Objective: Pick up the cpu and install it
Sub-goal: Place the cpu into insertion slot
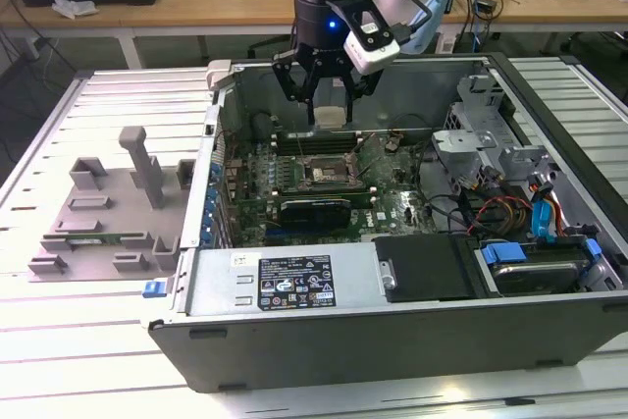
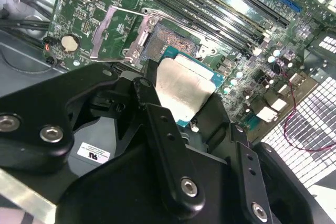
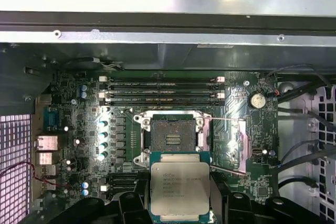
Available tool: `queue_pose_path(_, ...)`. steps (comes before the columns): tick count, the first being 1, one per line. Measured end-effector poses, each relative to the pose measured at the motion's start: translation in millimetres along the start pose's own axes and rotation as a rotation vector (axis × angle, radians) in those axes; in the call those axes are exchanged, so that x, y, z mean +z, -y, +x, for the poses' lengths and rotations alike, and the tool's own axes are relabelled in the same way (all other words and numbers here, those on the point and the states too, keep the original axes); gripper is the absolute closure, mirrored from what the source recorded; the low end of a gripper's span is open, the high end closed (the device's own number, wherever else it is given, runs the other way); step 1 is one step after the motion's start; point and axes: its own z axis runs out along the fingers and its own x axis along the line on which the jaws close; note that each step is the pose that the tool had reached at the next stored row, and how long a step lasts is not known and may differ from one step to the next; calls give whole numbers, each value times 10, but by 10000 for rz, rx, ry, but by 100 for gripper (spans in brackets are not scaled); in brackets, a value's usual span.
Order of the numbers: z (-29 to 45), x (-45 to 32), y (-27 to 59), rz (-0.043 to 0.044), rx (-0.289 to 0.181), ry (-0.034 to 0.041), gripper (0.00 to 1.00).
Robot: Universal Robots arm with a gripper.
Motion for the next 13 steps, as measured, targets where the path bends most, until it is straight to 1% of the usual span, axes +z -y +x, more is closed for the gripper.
queue_pose_path(1, 0, 0, 0, 18, 384, 10, 45)
queue_pose_path(3, 1, 0, 0, 31, 690, 19, 45)
queue_pose_path(5, 1, 0, 0, 55, 1248, 34, 45)
queue_pose_path(8, 1, 0, 0, 81, 1876, 52, 45)
queue_pose_path(11, 1, 0, 0, 123, 2837, 78, 45)
queue_pose_path(13, 1, 0, 0, 156, 3612, 100, 45)
